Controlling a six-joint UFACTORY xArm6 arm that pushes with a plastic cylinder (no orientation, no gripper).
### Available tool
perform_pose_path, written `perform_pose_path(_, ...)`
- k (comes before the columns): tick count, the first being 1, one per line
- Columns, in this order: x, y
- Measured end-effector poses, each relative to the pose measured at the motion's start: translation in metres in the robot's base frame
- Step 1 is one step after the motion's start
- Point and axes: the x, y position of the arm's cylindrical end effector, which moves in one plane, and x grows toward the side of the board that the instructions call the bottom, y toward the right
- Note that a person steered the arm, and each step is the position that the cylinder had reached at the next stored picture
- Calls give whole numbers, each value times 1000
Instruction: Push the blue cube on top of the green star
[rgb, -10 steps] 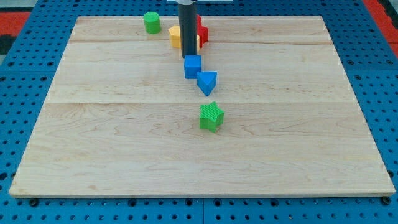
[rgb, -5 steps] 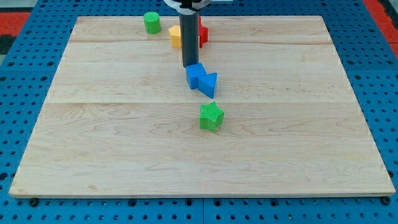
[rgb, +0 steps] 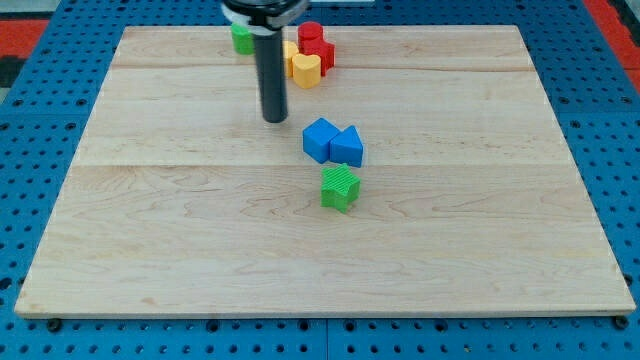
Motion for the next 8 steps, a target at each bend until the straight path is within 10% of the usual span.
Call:
perform_pose_path(2, 0, -78)
perform_pose_path(5, 15, 87)
perform_pose_path(8, 38, 97)
